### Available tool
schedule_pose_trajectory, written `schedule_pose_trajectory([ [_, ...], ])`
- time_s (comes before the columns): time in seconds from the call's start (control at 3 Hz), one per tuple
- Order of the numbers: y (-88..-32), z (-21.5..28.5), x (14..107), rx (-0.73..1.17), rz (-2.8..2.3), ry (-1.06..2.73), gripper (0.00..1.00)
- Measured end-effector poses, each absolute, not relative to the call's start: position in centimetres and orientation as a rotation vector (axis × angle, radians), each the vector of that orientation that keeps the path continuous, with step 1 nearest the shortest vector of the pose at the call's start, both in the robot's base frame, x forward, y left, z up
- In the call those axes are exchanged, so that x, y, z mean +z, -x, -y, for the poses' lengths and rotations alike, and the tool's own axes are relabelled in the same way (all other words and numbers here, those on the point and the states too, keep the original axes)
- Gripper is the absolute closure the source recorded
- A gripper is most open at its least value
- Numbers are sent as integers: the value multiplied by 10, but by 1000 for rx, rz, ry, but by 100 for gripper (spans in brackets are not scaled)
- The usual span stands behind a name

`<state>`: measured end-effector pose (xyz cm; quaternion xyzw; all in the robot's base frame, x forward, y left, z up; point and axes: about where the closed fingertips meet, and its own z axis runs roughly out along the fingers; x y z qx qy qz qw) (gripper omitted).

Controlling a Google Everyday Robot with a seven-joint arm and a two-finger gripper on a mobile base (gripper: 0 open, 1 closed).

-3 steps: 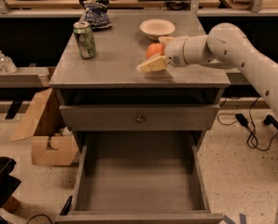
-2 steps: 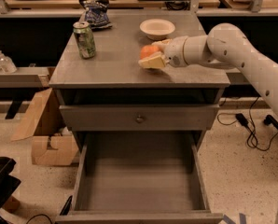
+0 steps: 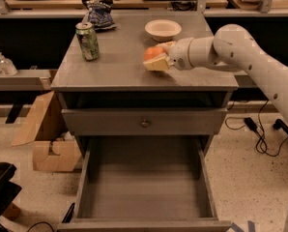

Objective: Place orange into middle drawer

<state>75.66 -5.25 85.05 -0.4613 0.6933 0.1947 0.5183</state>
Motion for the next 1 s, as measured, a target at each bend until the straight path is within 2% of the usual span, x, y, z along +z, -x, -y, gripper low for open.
schedule_pose_trajectory([
  [0.33, -754, 46, 856, 486, -1654, 1140, 100],
  [1.0, -672, 66, 916, 587, -1581, 1174, 100],
])
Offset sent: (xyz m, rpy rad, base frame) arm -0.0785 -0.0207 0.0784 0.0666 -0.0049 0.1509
